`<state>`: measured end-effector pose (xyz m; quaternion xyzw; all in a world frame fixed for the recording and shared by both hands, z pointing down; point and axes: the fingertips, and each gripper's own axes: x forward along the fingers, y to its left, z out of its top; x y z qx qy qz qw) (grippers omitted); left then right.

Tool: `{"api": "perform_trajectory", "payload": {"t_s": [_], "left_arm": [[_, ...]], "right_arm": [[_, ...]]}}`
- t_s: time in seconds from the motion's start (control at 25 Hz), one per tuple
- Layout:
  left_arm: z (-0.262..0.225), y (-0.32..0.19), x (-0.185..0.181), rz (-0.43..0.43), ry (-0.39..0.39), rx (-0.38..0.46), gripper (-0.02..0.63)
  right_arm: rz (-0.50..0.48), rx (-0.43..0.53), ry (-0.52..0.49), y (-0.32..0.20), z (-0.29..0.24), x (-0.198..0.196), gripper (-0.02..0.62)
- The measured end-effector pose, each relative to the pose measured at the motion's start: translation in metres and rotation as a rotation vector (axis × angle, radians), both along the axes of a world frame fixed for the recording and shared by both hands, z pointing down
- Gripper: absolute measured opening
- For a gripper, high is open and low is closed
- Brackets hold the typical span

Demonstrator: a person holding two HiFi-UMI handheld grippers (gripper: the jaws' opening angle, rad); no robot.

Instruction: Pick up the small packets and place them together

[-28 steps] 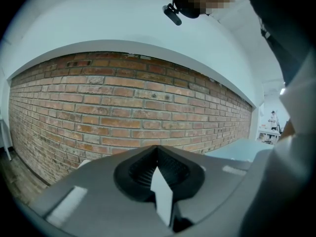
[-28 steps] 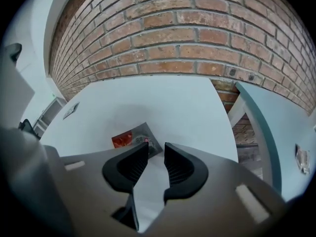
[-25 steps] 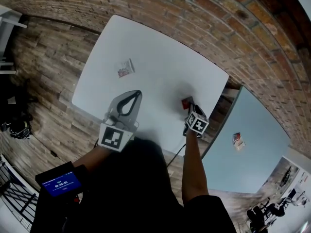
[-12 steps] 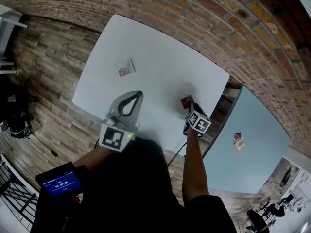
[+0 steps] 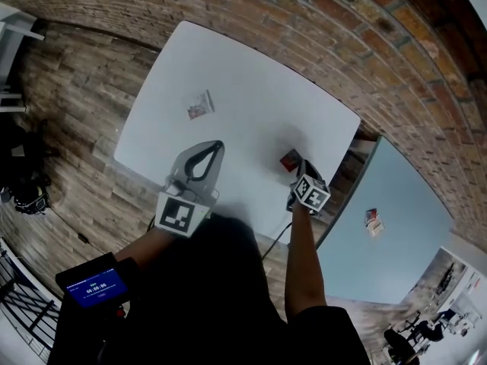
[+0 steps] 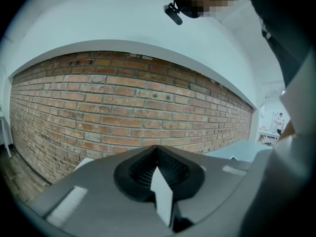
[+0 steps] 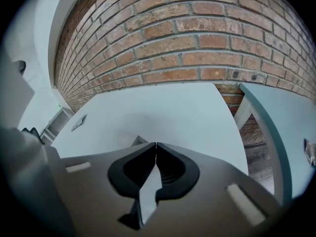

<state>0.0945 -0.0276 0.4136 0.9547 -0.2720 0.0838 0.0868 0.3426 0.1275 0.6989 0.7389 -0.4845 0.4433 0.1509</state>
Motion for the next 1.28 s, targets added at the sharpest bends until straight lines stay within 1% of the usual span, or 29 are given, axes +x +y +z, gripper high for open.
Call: {"api": "perform_trajectory", "payload": {"t_s": [0.16,0.36,0.52,0.72,0.92,1.04,1.16,1.28], "left_arm": [[0.000,0.001,0.001,0.005,0.004,0.004,0.002],[0.001,0.001,-0.002,0.005,0.008,0.014,0.002],[0.000,-0.001,-0.005,-0.008,0.016,0.020,0.002],[-0.001,-0.004,-0.012,-0.036,0.020,0.016,0.002],[-0.006,-0.015,-0.046,-0.074,0.017,0.026,0.002],[-0.004,-0.019,-0.044,-0.089,0.013,0.036,0.002],[-0.003,-0.022,-0.056,-0.106,0.010,0.021,0.002],[-0.007,-0.028,-0.073,-0.124,0.022,0.012,0.002]], "right_arm": [[-0.011,0.053,-0.005,-0.008,-0.016,-0.008,0.003],[-0.093,0.109,0.018,-0.025,-0.035,-0.026,0.003],[-0.159,0.140,-0.004,-0.043,-0.040,-0.043,0.003],[-0.245,0.127,-0.027,-0.068,-0.032,-0.059,0.003],[-0.369,0.086,0.003,-0.097,-0.033,-0.094,0.003],[-0.423,0.048,-0.010,-0.103,-0.022,-0.094,0.003],[-0.445,0.011,-0.036,-0.106,-0.010,-0.105,0.003],[-0.409,-0.013,-0.060,-0.112,-0.004,-0.114,0.003]]}}
